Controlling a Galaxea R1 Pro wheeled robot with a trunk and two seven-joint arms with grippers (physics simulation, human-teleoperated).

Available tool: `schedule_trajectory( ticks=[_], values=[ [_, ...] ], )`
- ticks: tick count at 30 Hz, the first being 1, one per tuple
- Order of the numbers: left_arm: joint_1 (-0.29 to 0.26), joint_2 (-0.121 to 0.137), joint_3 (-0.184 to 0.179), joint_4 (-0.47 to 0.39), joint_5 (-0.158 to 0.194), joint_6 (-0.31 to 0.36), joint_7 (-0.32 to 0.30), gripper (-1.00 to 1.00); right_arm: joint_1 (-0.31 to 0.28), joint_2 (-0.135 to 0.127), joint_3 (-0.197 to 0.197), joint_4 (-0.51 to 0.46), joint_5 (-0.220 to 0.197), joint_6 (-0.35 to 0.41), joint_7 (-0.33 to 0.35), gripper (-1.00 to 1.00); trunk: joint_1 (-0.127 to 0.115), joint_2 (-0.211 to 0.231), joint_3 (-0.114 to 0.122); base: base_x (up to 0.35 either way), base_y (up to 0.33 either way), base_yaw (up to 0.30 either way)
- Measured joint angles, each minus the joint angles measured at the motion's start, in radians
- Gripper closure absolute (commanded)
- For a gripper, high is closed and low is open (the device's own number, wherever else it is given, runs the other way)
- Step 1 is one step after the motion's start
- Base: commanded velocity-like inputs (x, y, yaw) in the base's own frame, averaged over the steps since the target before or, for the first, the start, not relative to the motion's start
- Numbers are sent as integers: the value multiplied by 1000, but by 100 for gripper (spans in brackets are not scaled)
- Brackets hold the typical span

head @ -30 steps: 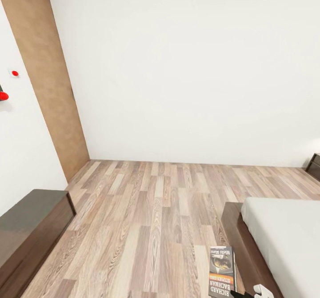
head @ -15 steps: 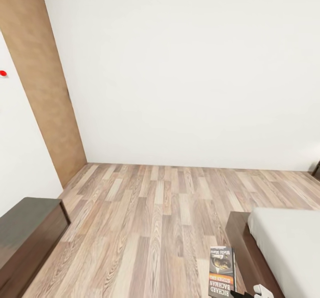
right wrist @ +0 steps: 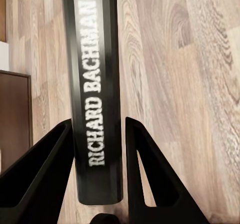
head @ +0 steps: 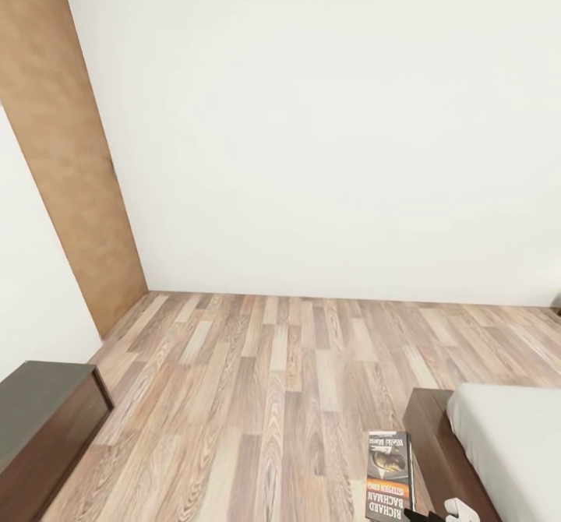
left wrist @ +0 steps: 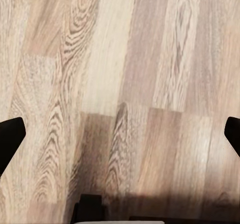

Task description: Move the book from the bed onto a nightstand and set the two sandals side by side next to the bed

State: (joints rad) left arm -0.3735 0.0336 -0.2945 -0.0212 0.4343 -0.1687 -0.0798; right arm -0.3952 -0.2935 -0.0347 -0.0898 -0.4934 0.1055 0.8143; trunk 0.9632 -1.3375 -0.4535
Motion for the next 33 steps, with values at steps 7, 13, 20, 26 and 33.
schedule_trajectory(
  ticks=[7, 13, 20, 26, 33],
  values=[
    [0, 0, 0, 0, 0, 0, 0, -100, 0, 0, 1, 0, 0, -1, 0, 100, 0, 0, 0, 254, 0, 0],
    [0, 0, 0, 0, 0, 0, 0, -100, 0, 0, 1, 0, 0, -1, 0, 100, 0, 0, 0, 231, 0, 0],
    [0, 0, 1, 0, 0, 0, 0, -100, 0, 1, 1, 0, 0, -1, 0, 100, 0, 0, 0, 261, 0, 0],
    [0, 0, 1, 0, 0, 0, 0, -100, 0, 0, 1, 0, 0, -1, 0, 100, 0, 0, 0, 317, 0, -1],
    [0, 0, 0, 0, 0, 0, 0, -100, 0, 0, 1, 0, 0, -1, -1, 100, 0, 0, 0, 324, 0, -123]
  ],
)
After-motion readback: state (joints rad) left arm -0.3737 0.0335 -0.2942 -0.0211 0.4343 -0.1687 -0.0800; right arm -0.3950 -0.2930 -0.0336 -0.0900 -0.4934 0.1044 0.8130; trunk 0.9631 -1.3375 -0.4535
